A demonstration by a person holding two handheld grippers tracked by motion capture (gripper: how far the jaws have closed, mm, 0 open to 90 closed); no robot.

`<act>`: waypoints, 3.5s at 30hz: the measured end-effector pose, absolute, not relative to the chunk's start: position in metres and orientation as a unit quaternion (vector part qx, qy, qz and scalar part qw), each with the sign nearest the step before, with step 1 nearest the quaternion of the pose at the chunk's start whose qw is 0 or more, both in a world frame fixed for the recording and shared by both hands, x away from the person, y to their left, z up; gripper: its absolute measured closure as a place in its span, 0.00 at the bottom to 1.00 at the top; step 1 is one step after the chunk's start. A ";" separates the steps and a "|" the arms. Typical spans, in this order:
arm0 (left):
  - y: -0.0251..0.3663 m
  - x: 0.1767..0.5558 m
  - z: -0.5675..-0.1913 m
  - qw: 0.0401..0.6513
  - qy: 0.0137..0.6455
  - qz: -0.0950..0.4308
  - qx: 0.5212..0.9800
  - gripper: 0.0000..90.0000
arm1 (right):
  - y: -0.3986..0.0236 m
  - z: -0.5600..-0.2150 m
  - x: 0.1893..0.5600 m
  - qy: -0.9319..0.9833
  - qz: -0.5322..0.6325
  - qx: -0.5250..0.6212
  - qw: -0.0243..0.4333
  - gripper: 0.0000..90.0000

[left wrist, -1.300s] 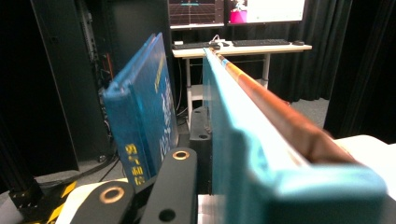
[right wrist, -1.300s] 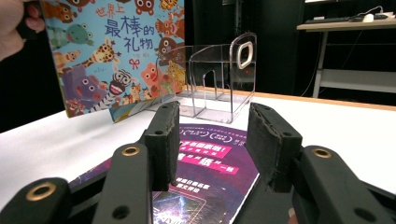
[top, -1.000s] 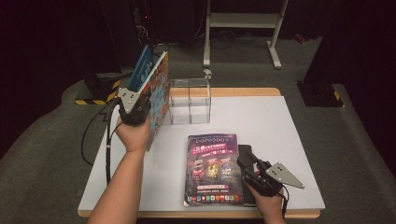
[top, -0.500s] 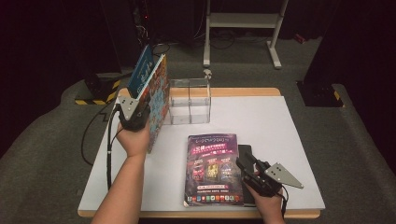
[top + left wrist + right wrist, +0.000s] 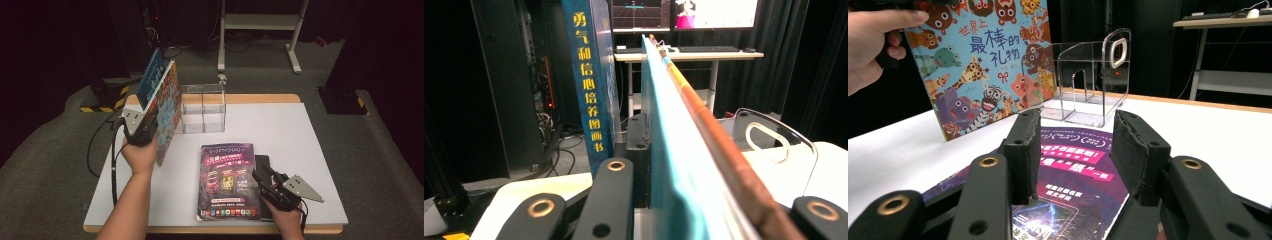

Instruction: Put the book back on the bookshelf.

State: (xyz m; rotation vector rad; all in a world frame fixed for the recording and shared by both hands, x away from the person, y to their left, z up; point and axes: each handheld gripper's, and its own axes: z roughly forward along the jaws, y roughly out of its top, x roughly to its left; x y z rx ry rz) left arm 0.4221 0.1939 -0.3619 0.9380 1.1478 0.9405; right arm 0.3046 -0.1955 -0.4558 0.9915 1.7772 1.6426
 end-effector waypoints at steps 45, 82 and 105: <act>0.191 0.411 -0.405 0.613 0.521 0.414 0.427 0.89 | -0.193 -0.458 0.304 0.662 0.603 0.363 0.259 0.60; 0.183 0.419 -0.405 0.599 0.535 0.434 0.409 0.89 | -0.192 -0.458 0.304 0.663 0.603 0.363 0.257 0.60; 0.187 0.420 -0.403 0.606 0.535 0.422 0.410 0.85 | -0.192 -0.458 0.304 0.664 0.602 0.362 0.257 0.60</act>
